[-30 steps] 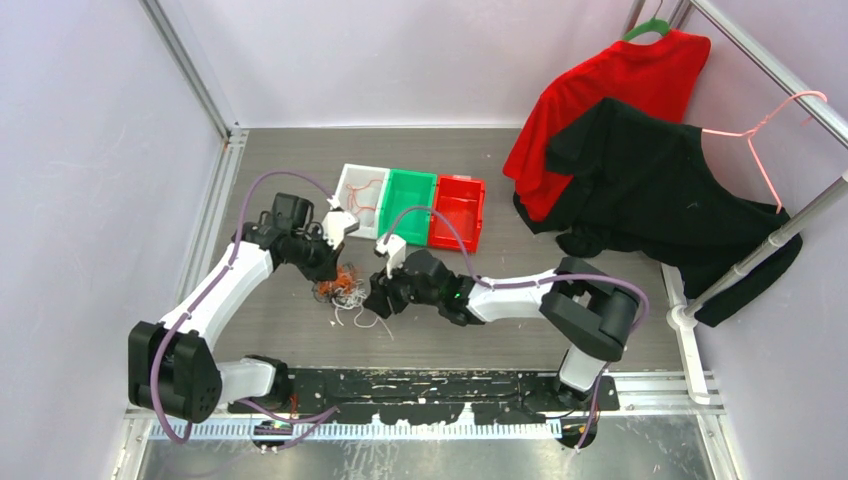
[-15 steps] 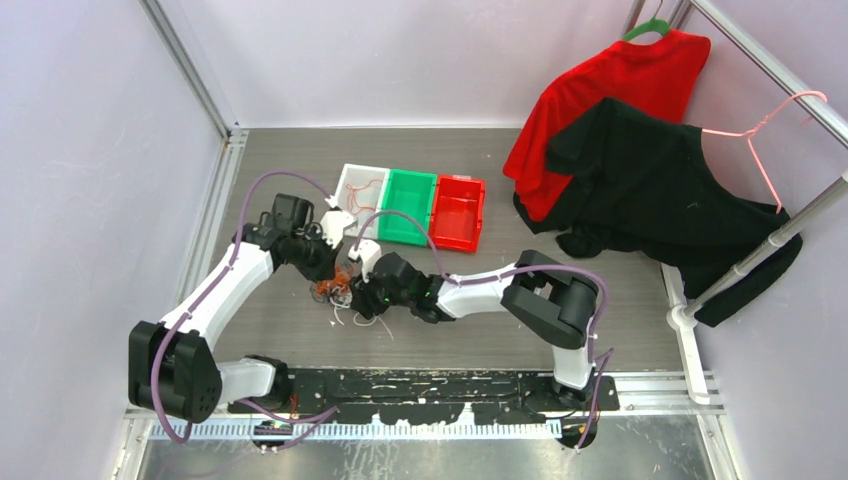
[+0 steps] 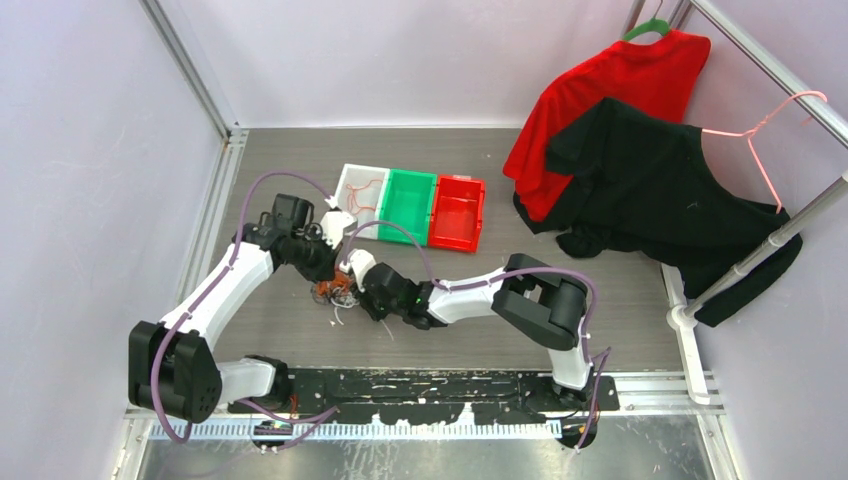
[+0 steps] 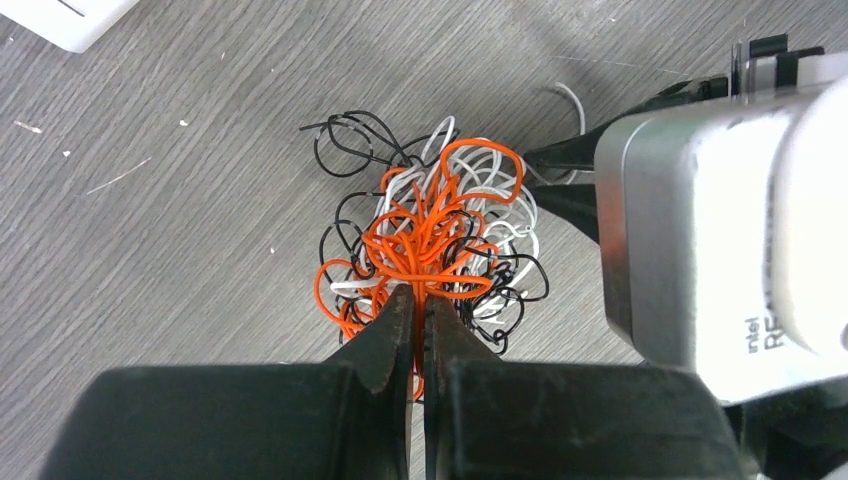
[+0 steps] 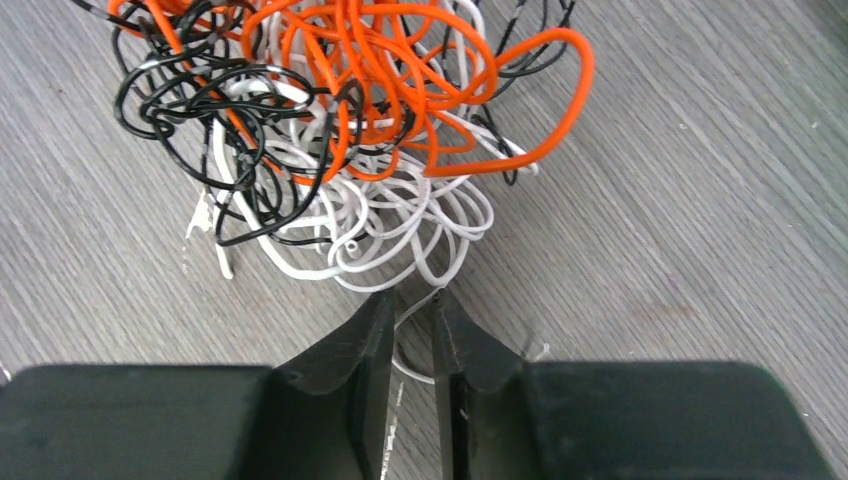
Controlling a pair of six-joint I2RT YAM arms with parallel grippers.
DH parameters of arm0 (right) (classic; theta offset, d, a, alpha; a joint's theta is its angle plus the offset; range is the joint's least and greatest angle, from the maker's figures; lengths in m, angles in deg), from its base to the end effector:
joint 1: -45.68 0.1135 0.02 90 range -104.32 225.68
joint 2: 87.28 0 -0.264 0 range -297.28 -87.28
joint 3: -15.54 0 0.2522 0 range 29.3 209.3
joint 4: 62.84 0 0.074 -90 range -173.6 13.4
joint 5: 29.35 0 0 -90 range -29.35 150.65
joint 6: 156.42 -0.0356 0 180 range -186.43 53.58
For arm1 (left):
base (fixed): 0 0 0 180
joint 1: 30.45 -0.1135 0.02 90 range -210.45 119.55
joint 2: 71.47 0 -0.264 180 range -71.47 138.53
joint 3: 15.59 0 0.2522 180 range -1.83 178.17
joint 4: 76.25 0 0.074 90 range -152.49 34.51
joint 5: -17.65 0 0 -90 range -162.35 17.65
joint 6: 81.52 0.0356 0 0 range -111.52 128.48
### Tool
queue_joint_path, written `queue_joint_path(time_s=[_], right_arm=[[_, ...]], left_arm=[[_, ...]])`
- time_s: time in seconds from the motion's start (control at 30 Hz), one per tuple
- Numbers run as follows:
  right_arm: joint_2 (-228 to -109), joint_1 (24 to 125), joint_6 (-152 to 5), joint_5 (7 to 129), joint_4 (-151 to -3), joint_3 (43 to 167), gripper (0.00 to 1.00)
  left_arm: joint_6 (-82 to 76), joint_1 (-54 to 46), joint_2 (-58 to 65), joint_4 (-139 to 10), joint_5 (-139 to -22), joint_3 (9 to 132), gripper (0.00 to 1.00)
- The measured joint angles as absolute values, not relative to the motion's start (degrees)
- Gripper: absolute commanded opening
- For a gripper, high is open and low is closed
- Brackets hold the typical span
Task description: Untangle the cables
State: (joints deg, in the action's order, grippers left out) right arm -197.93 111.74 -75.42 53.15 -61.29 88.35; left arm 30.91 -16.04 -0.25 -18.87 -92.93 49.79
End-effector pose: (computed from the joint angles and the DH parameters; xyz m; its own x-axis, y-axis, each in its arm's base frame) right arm 0.1667 0.3640 0.1411 -0.3723 -0.4563 -0.8082 -0.8153 0.5770 0.0498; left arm 0.2238 -0.0704 0.2420 -0.6518 0.5363 -0.5362 0.6871 0.7169 -0.1182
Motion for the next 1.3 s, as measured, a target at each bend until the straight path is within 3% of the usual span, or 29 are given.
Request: queue_joint_path(time_s=[0.17,0.5,0.53,0.67,0.73,0.8,1.17,1.3], right_arm=[[-197.54,111.74,-75.05,50.96,-59.60,86.77,0.02],[-187.61,108.68,-74.76,47.20,-58.20,78.66,0.01],[-186.45,107.85,-74.96,47.22,-57.92,78.16,0.01],[-181.47,104.24,-75.68,47.57,-56.65,76.30,0.01],[-179.11,102.87,-75.86,48.45,-56.48,75.69,0.01],[-177.14,102.38,-76.03,49.72,-56.48,75.56,0.01],[-171.64,102.34,-79.27,58.96,-56.04,79.91,0.03],[-170.76,101.82,-80.38,59.35,-56.17,80.85,0.33]], left_arm=[[31.44,-16.06,-0.25,-18.92,-92.27,49.79,0.00],[36.16,-16.56,-0.25,-19.09,-89.25,49.79,0.00],[36.53,-16.67,-0.25,-19.07,-89.19,49.79,0.04],[39.18,-16.85,-0.25,-19.05,-88.58,49.79,0.59],[40.16,-17.00,-0.27,-18.57,-88.73,49.94,0.72],[41.36,-17.24,-0.45,-17.08,-90.04,50.97,0.78],[43.57,-17.50,-5.17,-6.28,-108.16,66.70,0.75],[43.79,-17.42,-5.47,-4.67,-111.20,67.49,0.70]])
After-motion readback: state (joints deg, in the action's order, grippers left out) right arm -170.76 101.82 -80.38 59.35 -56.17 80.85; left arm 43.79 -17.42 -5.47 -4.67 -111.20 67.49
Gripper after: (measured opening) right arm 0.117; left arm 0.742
